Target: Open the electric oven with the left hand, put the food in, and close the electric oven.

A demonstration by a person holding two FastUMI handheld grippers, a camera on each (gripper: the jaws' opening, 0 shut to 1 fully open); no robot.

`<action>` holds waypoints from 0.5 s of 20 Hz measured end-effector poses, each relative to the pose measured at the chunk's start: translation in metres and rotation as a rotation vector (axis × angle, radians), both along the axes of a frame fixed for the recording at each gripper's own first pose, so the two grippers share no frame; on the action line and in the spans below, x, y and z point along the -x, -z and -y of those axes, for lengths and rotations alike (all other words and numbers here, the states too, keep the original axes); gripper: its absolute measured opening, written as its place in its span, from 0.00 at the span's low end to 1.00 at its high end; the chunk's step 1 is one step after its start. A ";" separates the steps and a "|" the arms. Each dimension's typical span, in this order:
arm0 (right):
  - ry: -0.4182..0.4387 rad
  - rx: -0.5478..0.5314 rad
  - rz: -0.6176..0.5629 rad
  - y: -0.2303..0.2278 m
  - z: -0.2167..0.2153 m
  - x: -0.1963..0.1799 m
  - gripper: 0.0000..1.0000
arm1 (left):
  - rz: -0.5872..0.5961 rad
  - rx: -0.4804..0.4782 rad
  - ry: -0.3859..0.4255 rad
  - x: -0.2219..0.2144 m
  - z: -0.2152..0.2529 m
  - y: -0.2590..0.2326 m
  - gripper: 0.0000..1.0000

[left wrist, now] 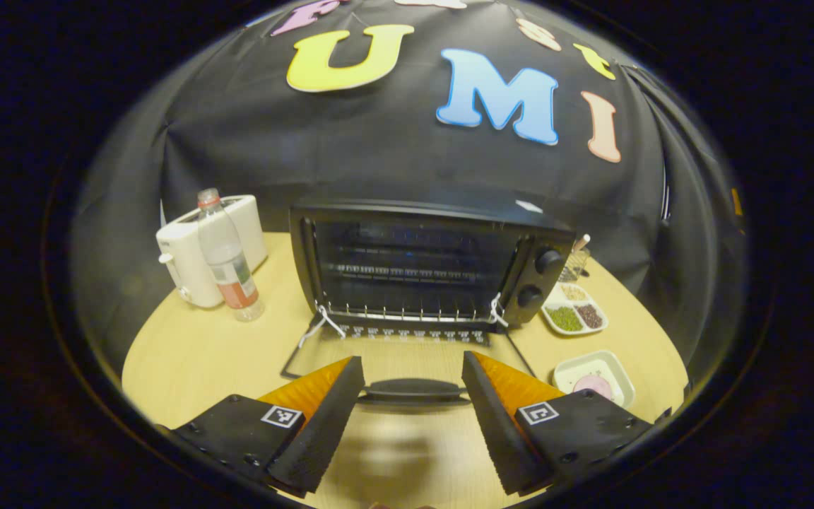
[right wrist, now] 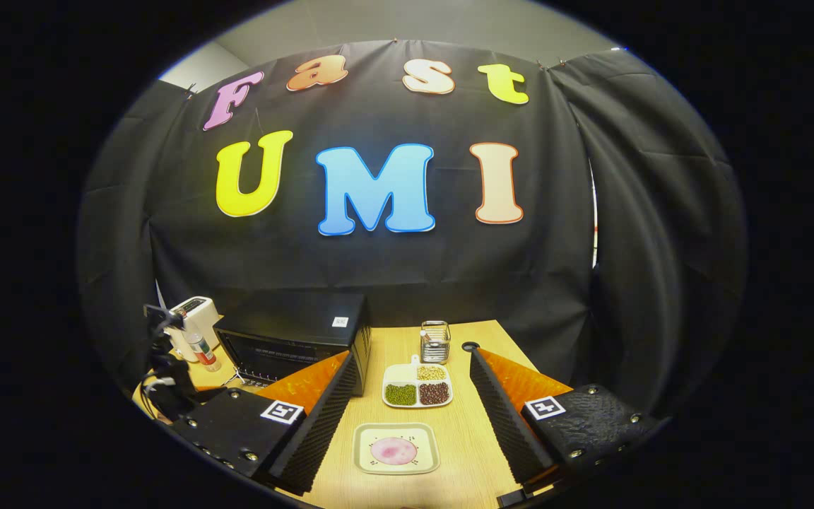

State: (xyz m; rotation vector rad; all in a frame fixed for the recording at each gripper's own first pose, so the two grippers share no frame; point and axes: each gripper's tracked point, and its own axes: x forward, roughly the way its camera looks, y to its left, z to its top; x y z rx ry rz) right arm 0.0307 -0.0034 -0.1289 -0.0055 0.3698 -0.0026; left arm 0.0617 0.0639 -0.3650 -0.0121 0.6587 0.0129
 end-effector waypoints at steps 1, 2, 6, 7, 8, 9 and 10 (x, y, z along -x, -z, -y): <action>-0.007 -0.009 -0.035 0.009 0.003 -0.002 0.98 | 0.044 0.001 -0.004 -0.001 -0.001 -0.019 0.99; -0.027 -0.024 -0.083 0.022 0.003 -0.004 0.98 | 0.095 0.001 -0.005 -0.006 -0.001 -0.042 0.95; -0.055 -0.091 -0.386 0.099 0.027 -0.004 0.98 | 0.294 -0.005 0.005 -0.013 0.008 -0.145 0.92; -0.052 -0.128 -0.449 0.117 0.031 -0.004 0.98 | 0.342 -0.002 0.006 -0.013 0.012 -0.171 0.98; -0.046 -0.155 -0.518 0.134 0.034 -0.001 0.99 | 0.388 0.003 0.008 -0.011 0.014 -0.195 0.92; -0.039 -0.176 -0.580 0.153 0.040 0.000 0.99 | 0.433 0.010 0.012 -0.007 0.017 -0.219 0.92; -0.032 -0.184 -0.644 0.169 0.045 0.003 0.99 | 0.476 0.009 0.014 -0.005 0.020 -0.244 0.92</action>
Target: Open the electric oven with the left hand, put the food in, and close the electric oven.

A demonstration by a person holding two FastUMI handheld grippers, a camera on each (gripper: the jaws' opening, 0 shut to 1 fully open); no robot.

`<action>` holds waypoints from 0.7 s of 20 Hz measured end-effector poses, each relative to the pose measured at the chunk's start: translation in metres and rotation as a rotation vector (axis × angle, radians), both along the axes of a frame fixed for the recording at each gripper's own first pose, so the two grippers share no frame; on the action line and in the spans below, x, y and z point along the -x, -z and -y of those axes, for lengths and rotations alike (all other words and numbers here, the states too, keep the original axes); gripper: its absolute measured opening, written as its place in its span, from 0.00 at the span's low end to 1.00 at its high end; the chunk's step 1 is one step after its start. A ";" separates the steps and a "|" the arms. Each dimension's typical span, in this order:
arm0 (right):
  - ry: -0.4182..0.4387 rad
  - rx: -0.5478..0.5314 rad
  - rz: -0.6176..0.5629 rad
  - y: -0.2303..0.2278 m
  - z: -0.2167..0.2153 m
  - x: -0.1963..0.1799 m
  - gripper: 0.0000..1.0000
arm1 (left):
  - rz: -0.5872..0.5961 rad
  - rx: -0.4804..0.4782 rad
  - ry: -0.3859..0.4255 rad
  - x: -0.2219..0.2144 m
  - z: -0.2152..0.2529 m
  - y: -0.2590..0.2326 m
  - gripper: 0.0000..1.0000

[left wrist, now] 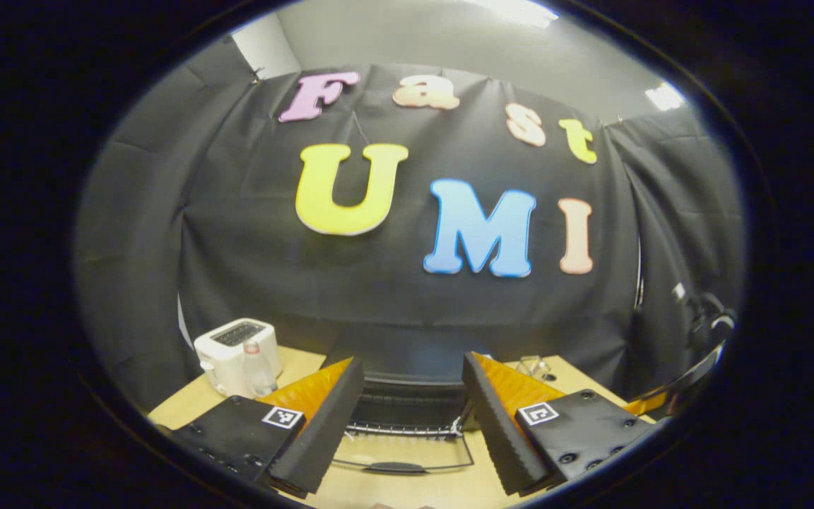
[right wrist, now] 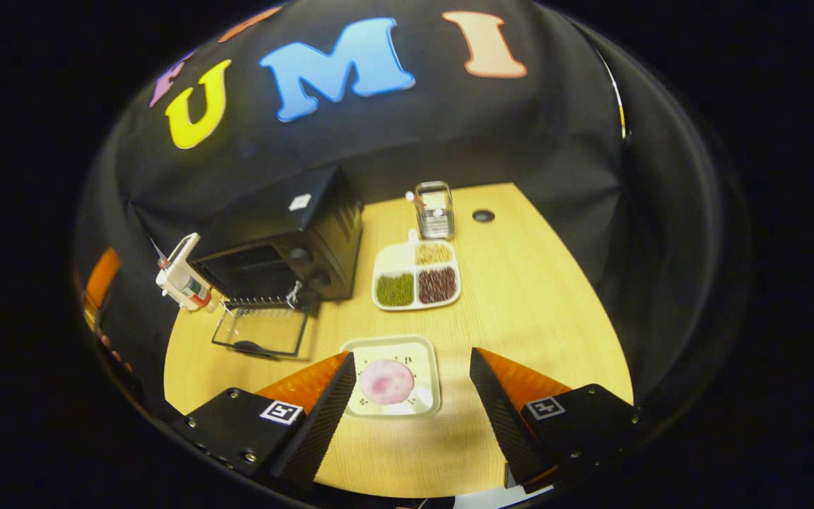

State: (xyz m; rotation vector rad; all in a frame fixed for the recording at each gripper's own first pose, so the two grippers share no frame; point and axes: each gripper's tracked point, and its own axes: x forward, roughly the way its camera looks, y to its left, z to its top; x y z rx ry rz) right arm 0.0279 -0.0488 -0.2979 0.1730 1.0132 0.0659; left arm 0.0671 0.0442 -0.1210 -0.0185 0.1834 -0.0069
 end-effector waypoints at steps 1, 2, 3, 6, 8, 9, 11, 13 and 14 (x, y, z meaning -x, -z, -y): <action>0.005 -0.001 -0.054 0.015 0.007 0.001 0.99 | 0.036 -0.005 0.000 0.003 0.000 -0.020 0.92; 0.011 -0.008 -0.101 0.027 0.008 0.002 0.99 | 0.065 -0.012 0.001 0.007 0.001 -0.036 0.98; 0.015 -0.028 -0.138 0.038 0.009 0.002 0.99 | 0.087 -0.017 -0.002 0.012 0.001 -0.049 0.98; 0.036 -0.064 -0.219 0.063 0.009 -0.003 0.97 | 0.129 -0.025 -0.014 0.023 -0.002 -0.073 0.98; 0.035 -0.081 -0.259 0.075 0.002 -0.008 0.96 | 0.124 -0.033 -0.034 0.028 -0.009 -0.074 0.98; 0.027 -0.083 -0.279 0.081 -0.001 -0.010 0.96 | 0.114 -0.032 -0.044 0.032 -0.012 -0.070 0.96; -0.004 -0.067 -0.308 0.092 -0.002 -0.015 0.96 | 0.089 -0.029 -0.070 0.040 -0.021 -0.064 0.95; -0.036 -0.023 -0.328 0.104 0.001 -0.022 0.97 | 0.069 -0.030 -0.100 0.048 -0.032 -0.058 0.95; -0.049 0.004 -0.336 0.110 0.003 -0.025 0.96 | 0.062 -0.036 -0.117 0.052 -0.038 -0.056 0.97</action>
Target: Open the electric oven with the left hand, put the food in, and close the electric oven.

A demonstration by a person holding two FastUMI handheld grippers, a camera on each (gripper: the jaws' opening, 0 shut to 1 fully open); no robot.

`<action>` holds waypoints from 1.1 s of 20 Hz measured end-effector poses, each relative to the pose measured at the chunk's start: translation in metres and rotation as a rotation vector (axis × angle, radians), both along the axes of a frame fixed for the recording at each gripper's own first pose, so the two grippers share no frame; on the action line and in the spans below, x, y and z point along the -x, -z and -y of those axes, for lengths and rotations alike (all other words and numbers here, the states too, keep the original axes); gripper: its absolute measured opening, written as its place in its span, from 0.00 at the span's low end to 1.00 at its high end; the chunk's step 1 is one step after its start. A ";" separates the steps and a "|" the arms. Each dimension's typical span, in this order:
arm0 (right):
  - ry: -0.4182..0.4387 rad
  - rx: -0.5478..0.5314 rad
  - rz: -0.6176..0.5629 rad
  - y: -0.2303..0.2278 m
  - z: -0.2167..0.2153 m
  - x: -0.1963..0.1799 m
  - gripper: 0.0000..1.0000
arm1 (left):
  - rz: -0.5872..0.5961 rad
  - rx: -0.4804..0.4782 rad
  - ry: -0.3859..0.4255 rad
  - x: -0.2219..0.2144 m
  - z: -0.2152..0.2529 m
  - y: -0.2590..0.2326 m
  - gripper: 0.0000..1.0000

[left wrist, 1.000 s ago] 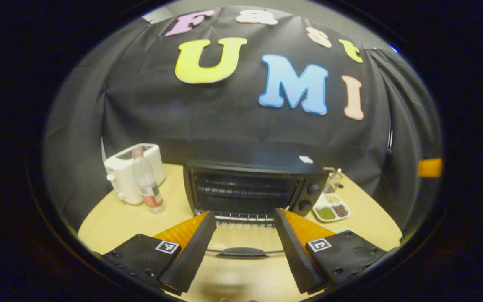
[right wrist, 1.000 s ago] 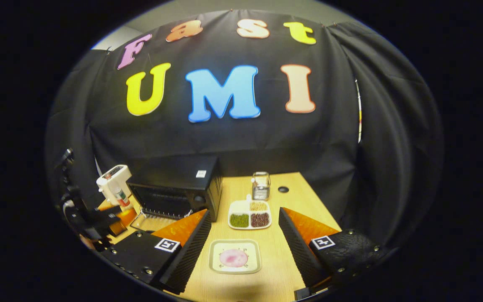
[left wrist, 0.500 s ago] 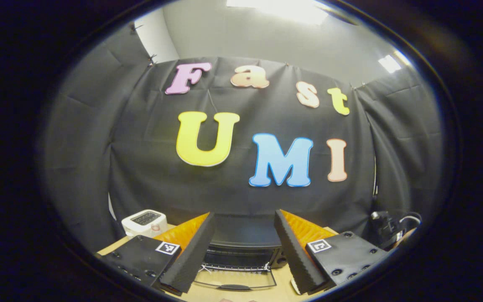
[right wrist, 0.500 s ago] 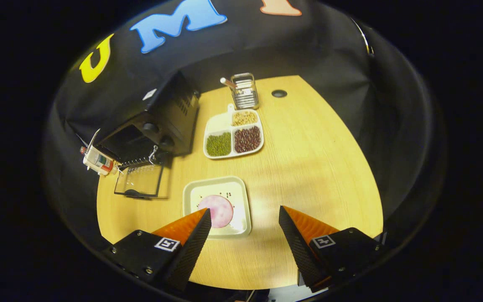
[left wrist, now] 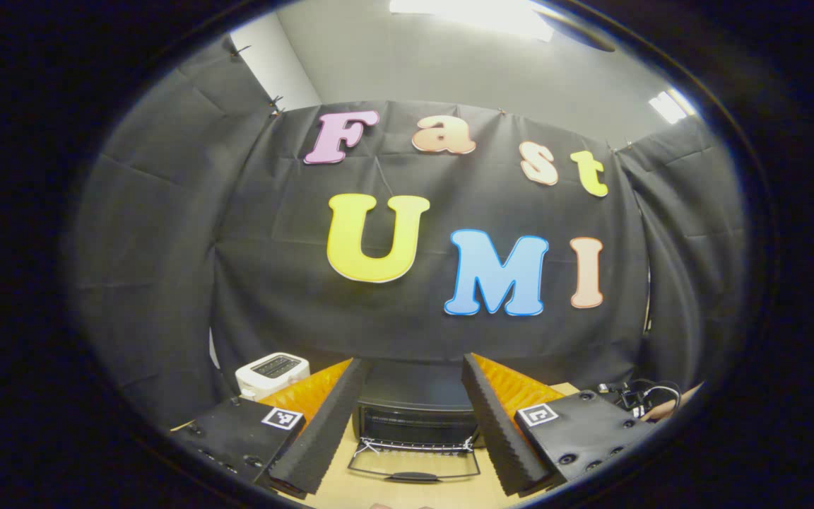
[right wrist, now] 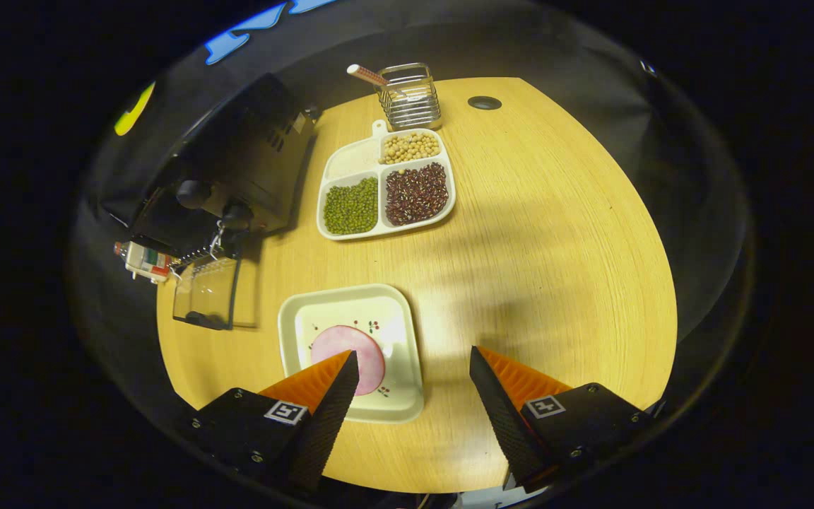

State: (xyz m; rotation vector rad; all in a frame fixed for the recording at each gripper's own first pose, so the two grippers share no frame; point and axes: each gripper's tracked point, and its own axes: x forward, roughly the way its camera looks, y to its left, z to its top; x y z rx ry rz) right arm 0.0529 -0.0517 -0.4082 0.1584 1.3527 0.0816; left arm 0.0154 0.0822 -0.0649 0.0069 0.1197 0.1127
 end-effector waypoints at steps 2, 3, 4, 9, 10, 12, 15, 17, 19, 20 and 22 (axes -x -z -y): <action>-0.033 0.054 -0.028 0.013 0.005 -0.001 0.95 | -0.016 -0.006 -0.030 0.007 -0.011 0.003 0.97; -0.048 0.075 -0.042 0.019 0.007 -0.001 0.95 | -0.022 -0.003 -0.040 0.011 -0.013 0.006 0.97; -0.058 0.087 -0.057 0.024 0.006 0.001 0.95 | -0.025 0.001 -0.051 0.013 -0.017 0.005 0.98; -0.117 0.148 -0.088 0.035 0.006 0.003 0.94 | -0.037 0.004 -0.095 0.026 -0.032 0.010 0.98; -0.119 0.148 -0.086 0.036 0.005 0.003 0.92 | -0.038 0.006 -0.098 0.029 -0.033 0.010 0.98; -0.158 0.135 -0.074 0.040 0.002 0.004 0.88 | -0.042 0.014 -0.099 0.028 -0.032 0.012 0.98; -0.157 0.103 -0.071 0.037 -0.009 0.006 0.27 | -0.045 0.030 -0.085 0.025 -0.027 0.014 0.98; -0.102 0.072 -0.096 0.037 -0.007 0.008 0.18 | -0.043 0.029 -0.072 0.022 -0.022 0.012 0.96; -0.044 0.016 -0.100 0.036 -0.007 0.012 0.01 | -0.041 0.022 -0.052 0.019 -0.016 0.010 0.98; -0.036 0.005 -0.084 0.038 -0.005 0.009 0.01 | -0.042 0.017 -0.044 0.018 -0.013 0.009 0.95; -0.014 -0.022 -0.066 0.037 -0.003 0.013 0.01 | -0.049 0.009 -0.029 0.014 -0.007 0.008 0.95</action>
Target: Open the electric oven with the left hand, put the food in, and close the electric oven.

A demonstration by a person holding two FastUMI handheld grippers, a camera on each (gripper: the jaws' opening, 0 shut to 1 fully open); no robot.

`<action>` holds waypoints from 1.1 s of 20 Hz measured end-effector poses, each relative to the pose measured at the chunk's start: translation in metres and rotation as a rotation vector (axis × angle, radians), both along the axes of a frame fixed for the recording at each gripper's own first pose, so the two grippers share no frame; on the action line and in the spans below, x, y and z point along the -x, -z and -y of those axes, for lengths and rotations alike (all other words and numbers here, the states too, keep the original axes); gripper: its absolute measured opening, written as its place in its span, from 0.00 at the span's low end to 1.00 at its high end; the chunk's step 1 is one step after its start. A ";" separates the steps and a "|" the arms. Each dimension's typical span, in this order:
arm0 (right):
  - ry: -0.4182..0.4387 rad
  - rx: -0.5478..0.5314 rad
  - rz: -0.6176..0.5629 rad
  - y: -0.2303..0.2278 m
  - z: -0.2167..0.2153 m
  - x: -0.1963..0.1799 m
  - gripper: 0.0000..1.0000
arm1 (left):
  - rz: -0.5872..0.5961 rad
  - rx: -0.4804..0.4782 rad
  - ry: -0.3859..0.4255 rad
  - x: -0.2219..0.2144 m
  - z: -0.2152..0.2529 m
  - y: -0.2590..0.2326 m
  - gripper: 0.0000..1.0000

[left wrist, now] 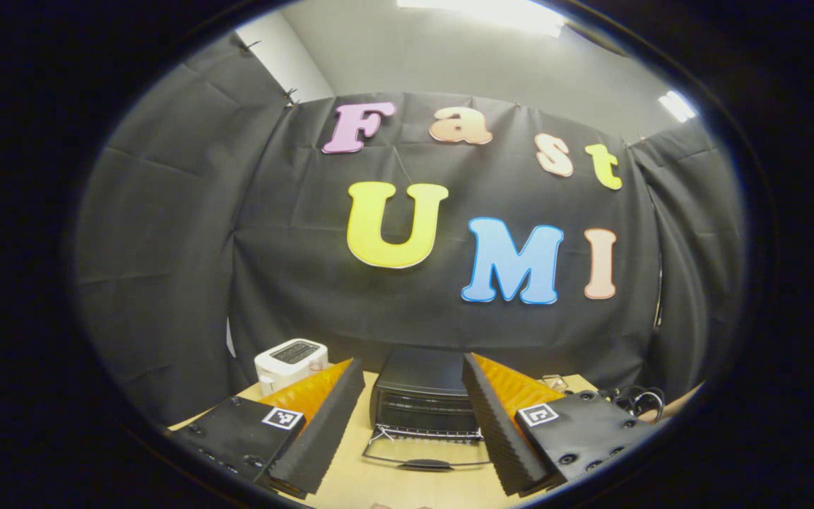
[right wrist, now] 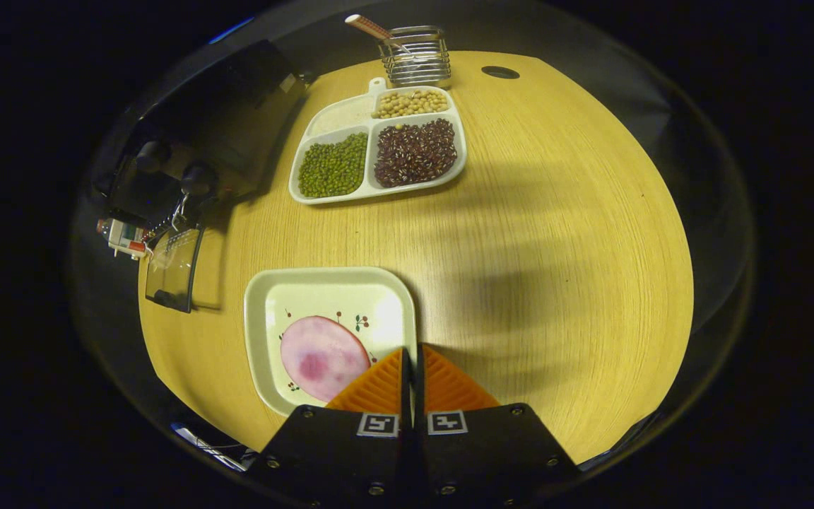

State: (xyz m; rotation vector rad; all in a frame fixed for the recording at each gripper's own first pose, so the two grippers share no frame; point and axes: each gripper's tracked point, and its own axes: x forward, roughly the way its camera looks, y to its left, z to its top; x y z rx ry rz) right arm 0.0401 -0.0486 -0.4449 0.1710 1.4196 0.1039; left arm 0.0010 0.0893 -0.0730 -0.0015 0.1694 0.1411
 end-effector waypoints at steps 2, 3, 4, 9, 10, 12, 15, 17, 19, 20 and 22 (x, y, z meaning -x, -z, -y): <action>0.038 -0.058 0.013 -0.001 0.000 0.001 0.00 | -0.002 -0.003 0.006 -0.002 0.006 -0.004 0.95; 0.075 -0.107 0.009 -0.001 -0.002 0.002 0.00 | -0.003 -0.001 0.007 -0.004 0.010 -0.005 0.92; 0.119 -0.161 0.005 0.000 -0.003 0.004 0.00 | -0.003 -0.001 0.005 -0.004 0.013 -0.007 0.95; 0.305 -0.420 -0.015 -0.002 -0.004 0.011 0.00 | -0.020 -0.031 -0.028 -0.001 0.019 -0.010 0.98; 0.333 -0.468 -0.013 -0.004 -0.006 0.013 0.00 | -0.023 -0.034 -0.041 0.001 0.019 -0.011 0.98; 0.365 -0.544 -0.006 -0.006 -0.005 0.014 0.00 | -0.033 -0.041 -0.072 0.002 0.018 -0.012 0.98; 0.369 -0.595 0.006 -0.007 -0.007 0.016 0.01 | -0.032 -0.040 -0.093 0.002 0.022 -0.012 0.98; 0.373 -0.609 0.016 -0.010 -0.009 0.018 0.01 | -0.021 -0.036 -0.079 -0.003 0.028 -0.016 0.98; 0.401 -0.633 0.025 -0.019 -0.014 0.022 0.01 | -0.015 -0.026 -0.047 -0.010 0.033 -0.016 0.98; 0.420 -0.654 0.033 -0.025 -0.019 0.022 0.00 | -0.004 -0.026 -0.030 -0.014 0.033 -0.018 0.98; 0.472 -0.686 0.053 -0.038 -0.028 0.025 0.01 | 0.000 -0.021 0.009 -0.022 0.031 -0.019 0.98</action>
